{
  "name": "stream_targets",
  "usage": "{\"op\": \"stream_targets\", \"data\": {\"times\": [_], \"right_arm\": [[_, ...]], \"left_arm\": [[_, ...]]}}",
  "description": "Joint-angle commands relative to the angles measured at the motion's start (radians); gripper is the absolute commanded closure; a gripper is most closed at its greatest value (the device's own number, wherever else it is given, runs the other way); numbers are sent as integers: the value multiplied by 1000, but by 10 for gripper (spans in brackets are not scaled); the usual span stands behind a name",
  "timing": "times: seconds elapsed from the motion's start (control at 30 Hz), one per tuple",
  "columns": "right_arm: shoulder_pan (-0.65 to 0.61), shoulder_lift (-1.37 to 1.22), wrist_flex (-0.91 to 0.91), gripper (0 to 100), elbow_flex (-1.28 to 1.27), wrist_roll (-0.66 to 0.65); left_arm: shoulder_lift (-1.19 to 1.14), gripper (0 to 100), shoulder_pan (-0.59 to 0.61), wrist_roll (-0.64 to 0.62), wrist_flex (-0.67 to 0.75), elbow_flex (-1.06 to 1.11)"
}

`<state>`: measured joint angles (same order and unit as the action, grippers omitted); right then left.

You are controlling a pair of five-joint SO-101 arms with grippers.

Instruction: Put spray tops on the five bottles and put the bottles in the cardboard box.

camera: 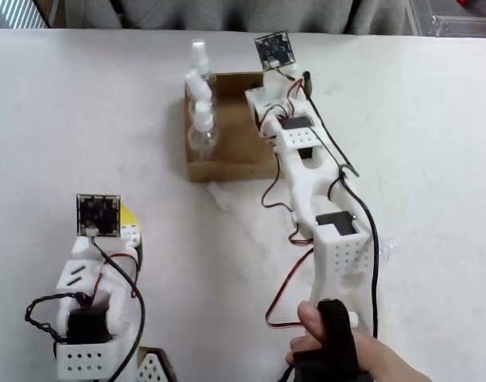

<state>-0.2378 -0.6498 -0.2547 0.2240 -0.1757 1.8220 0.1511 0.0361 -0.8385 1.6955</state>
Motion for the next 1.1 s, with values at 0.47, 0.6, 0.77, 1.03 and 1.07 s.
{"op": "stream_targets", "data": {"times": [0.47, 0.6, 0.77, 1.03, 1.07], "right_arm": [[-10, 159, -8, 646, 28, -6], [-10, 174, -10, 646, 28, -6], [-4, 199, -12, 646, 26, -6], [-2, 275, -94, 646, 28, -5], [-1, 286, -101, 646, 26, -5]], "left_arm": [[5, 980, 10, 9, -6, -3], [5, 980, 10, 9, -6, -3], [5, 980, 10, 9, -6, -3], [5, 980, 10, 9, -6, -3], [5, 980, 10, 9, -6, -3]]}}
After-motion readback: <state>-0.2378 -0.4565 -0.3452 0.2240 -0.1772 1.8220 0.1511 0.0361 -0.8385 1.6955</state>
